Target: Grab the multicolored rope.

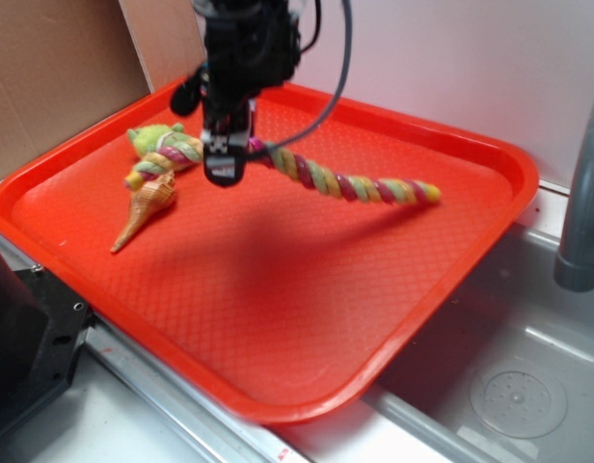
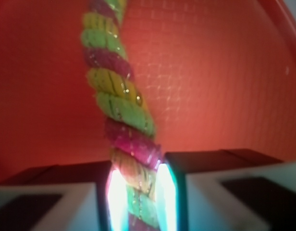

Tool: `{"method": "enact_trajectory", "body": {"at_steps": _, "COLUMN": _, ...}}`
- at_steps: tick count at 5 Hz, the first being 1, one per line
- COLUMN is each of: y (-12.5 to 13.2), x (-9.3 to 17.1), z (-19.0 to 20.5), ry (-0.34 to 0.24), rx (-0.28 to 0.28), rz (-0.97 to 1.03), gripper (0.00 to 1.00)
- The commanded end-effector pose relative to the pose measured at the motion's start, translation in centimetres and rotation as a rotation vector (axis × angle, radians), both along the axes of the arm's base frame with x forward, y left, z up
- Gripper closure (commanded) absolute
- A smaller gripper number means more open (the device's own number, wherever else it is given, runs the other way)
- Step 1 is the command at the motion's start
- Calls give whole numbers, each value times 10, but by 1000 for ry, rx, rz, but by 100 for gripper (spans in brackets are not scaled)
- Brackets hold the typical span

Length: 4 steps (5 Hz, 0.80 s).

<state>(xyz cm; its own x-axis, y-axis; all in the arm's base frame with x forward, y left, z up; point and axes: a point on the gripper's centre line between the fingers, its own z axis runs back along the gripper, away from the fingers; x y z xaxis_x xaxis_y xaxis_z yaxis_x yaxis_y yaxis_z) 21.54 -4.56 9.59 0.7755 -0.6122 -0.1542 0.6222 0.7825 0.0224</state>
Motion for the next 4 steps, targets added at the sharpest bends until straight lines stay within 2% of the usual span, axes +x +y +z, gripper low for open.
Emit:
{"method": "enact_trajectory", "body": {"at_steps": 1, "y": 27, "x": -18, "z": 83, "ry": -64, "rx": -199, "rz": 505, "gripper": 100}}
{"method": "enact_trajectory", "body": {"at_steps": 2, "y": 52, "x": -35, "z": 115, "ry": -147, "rx": -188, "rz": 748, "gripper": 100}}
{"method": "enact_trajectory", "body": {"at_steps": 3, "y": 58, "x": -40, "z": 122, "ry": -145, "rx": -169, "rz": 841, "gripper": 100}}
{"method": "enact_trajectory", "body": {"at_steps": 4, "y": 54, "x": -40, "z": 120, "ry": -169, "rx": -106, "rz": 841, "gripper": 100}}
